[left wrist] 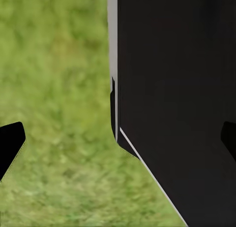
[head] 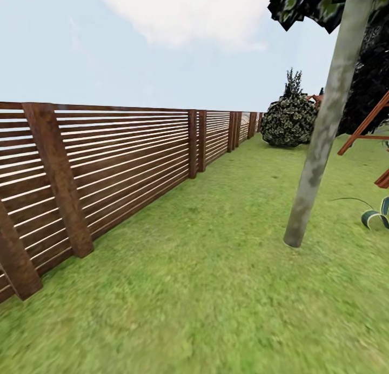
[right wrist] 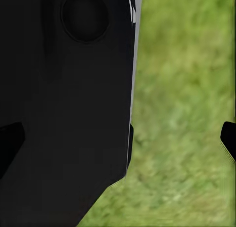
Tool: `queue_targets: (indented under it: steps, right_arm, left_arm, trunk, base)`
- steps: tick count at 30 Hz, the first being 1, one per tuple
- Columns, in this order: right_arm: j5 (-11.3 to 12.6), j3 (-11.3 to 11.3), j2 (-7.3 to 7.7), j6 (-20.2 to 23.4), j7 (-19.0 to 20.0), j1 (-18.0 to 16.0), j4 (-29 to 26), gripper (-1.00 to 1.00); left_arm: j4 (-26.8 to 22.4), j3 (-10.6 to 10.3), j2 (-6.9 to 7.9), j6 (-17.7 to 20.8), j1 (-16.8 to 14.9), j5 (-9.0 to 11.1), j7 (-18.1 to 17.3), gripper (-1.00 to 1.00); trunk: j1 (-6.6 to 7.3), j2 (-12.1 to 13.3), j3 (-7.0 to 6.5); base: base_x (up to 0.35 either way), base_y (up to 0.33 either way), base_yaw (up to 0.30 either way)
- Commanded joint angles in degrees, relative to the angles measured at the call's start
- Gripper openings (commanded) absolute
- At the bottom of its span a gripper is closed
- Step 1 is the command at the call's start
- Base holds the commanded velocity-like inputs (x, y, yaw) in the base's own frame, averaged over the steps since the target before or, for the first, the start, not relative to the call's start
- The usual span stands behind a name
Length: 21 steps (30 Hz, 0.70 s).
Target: Take the three Easter eggs out of the wicker basket on the lawn in the garden, then place them on the lawn next to a single tree (choose any tree) so that all three eggs are next to the same tree and none are left in the basket.
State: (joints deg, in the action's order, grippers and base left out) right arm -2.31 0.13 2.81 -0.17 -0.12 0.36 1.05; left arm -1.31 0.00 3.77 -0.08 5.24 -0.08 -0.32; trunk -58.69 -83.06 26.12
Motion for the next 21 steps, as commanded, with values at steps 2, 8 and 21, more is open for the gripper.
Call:
queue_targets:
  steps: [2,8,21]
  right_arm:
    - [-0.2,0.0,0.01,0.0,0.0,0.0,0.0,1.00]
    - [-0.2,0.0,0.01,-0.1,0.0,0.0,0.0,1.00]
    - [-0.3,0.0,0.01,-0.1,0.0,0.0,0.0,1.00]
  left_arm:
    - [-0.1,0.0,0.01,0.0,0.0,0.0,0.0,1.00]
    - [-0.1,0.0,0.01,0.0,0.0,0.0,0.0,1.00]
    - [-0.1,0.0,0.01,-0.1,0.0,0.0,0.0,1.00]
  trunk:
    - [-0.04,0.0,0.03]
    - [-0.04,0.0,0.03]
    - [-0.04,0.0,0.03]
  base:
    - [0.318,0.000,0.000]
    - [0.318,0.000,0.000]
    - [0.318,0.000,-0.167]
